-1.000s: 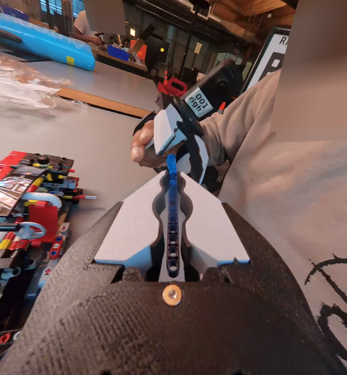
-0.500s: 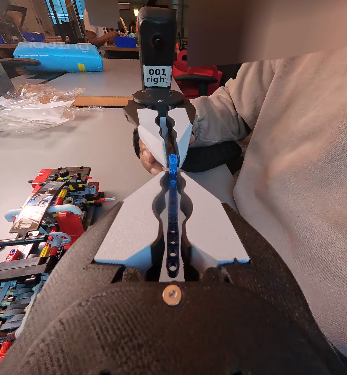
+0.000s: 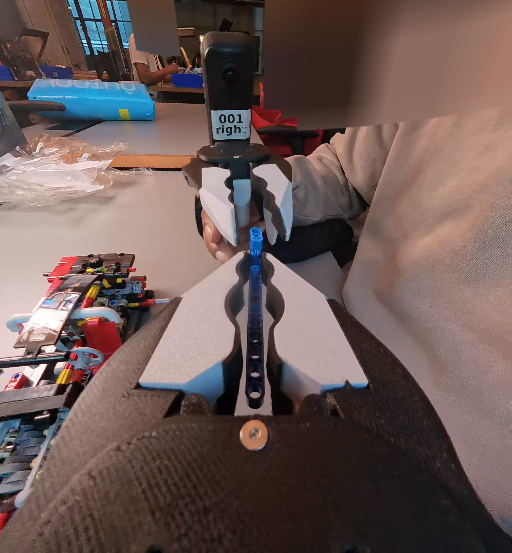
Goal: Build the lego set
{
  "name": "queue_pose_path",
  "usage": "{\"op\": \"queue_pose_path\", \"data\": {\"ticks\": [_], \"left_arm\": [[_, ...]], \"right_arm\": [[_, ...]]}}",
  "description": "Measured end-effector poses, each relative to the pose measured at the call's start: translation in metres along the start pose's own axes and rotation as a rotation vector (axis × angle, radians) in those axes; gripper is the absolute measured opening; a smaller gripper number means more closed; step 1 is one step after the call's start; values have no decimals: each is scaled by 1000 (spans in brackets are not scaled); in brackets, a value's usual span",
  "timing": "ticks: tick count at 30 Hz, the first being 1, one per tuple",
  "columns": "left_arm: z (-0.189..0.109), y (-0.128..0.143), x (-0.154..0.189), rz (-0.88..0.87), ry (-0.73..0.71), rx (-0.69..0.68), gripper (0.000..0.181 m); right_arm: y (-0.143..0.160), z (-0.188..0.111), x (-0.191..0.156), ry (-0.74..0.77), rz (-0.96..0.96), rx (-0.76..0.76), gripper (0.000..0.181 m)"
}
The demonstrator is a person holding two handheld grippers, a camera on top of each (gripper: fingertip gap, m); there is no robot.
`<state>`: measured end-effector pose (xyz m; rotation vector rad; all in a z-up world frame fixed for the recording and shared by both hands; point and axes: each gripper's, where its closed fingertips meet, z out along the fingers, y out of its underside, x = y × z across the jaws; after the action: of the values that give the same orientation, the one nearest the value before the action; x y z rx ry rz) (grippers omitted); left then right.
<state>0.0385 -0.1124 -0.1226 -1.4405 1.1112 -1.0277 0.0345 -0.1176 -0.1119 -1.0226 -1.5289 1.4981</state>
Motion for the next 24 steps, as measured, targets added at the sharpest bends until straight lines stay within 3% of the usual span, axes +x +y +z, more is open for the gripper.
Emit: {"op": "queue_pose_path", "data": {"ticks": [2, 6, 10, 17, 24], "left_arm": [[0, 2, -2, -73, 16, 6, 5], [4, 8, -5, -357, 114, 26, 5], [6, 8, -9, -558, 174, 73, 5], [7, 0, -5, -662, 230, 146, 4], [3, -9, -8, -824, 308, 263, 3]], "right_arm": [[-2, -1, 2, 26, -54, -11, 39], [8, 1, 7, 133, -377, -169, 54], [16, 9, 9, 176, -572, -269, 57], [19, 11, 15, 236, -623, -275, 34], [11, 10, 18, 279, -580, -228, 30]]}}
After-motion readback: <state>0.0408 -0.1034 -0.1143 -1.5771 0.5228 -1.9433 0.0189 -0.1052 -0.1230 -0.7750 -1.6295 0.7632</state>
